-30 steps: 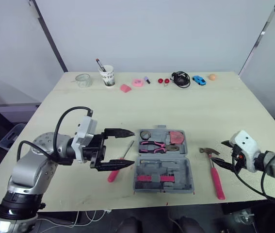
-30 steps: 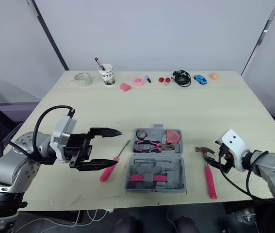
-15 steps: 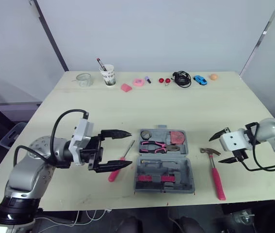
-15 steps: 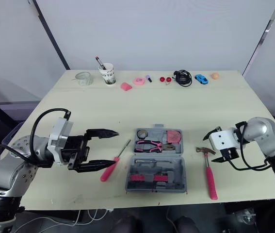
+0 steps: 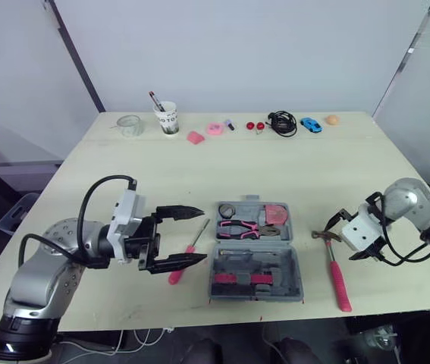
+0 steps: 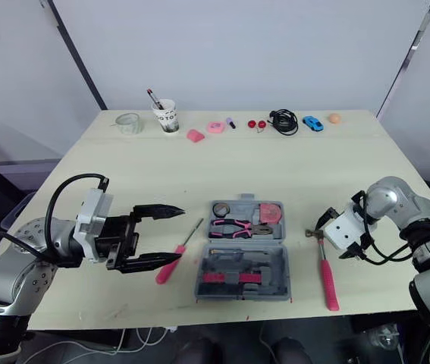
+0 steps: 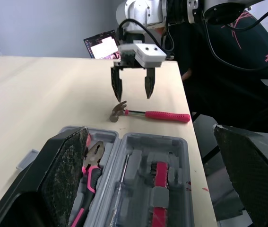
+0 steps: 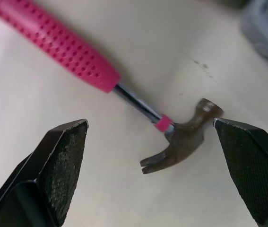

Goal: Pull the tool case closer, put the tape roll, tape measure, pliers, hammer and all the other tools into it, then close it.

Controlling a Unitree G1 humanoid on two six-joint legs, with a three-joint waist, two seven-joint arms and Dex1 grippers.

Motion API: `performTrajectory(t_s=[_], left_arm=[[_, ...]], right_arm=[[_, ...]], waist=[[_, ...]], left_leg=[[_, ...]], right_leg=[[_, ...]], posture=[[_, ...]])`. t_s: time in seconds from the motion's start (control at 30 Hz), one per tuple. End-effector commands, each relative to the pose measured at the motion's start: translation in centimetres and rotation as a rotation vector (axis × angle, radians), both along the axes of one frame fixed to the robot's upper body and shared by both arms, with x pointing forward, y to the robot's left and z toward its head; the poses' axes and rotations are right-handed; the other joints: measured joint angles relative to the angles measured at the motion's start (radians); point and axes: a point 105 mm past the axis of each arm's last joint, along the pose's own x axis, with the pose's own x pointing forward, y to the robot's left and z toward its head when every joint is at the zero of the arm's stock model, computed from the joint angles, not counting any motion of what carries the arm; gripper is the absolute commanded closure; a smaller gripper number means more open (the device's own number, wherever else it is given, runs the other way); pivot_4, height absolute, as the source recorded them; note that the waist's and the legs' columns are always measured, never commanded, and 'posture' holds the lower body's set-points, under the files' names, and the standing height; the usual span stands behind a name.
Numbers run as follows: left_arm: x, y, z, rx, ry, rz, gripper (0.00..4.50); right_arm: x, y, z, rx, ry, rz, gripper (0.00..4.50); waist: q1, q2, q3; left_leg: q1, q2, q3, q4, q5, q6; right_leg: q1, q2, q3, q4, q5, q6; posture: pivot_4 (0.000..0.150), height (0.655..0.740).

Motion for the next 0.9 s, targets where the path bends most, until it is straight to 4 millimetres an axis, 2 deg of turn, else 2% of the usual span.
performTrajectory(t_s=[0.03, 0.27, 0.57, 0.87, 0.9], left_arm=[[-0.3, -0.2, 1.1, 0.008, -0.067, -0.014, 0.0], [-0.3, -0.2, 1.1, 0.009, -0.071, -0.01, 0.0], [-0.2, -0.1, 1.0, 0.008, -0.071, 0.0, 0.0], [-0.3, -0.3, 1.0, 0.007, -0.072, -0.001, 0.0], [-0.3, -0.3, 1.0, 0.008, -0.071, -0.001, 0.0]], right_arm=[[0.7, 0.8, 0.3, -0.041, -0.075, 0.098, 0.02], [1.1, 1.2, -0.6, -0.122, -0.114, 0.209, 0.02], [1.4, 1.1, -1.1, -0.179, -0.13, 0.26, 0.02], [1.6, 1.9, -2.2, -0.203, -0.134, 0.305, 0.02], [1.6, 2.0, -2.3, -0.204, -0.134, 0.309, 0.26]], waist=[[-0.001, 0.0, 0.0], [0.002, 0.0, 0.0], [-0.001, 0.0, 0.0], [-0.002, 0.0, 0.0], [-0.003, 0.0, 0.0]], left_leg=[[0.0, 0.0, 0.0, 0.0, 0.001, -0.001], [0.0, 0.0, 0.0, 0.0, 0.002, -0.004], [0.0, 0.0, 0.0, 0.0, 0.002, -0.004], [0.001, 0.0, 0.0, 0.0, 0.003, -0.004], [0.001, 0.0, 0.0, 0.0, 0.003, -0.004]], right_leg=[[0.0, 0.0, 0.0, 0.0, 0.0, 0.0], [0.0, 0.0, 0.0, 0.0, 0.0, 0.0], [0.0, 0.0, 0.0, 0.001, -0.002, -0.003], [0.0, 0.0, 0.001, 0.001, -0.002, -0.003], [0.0, 0.0, 0.001, 0.001, -0.002, -0.003]], posture=[[0.15, 0.74], [0.15, 0.74], [0.15, 0.74], [0.15, 0.74], [0.15, 0.74]])
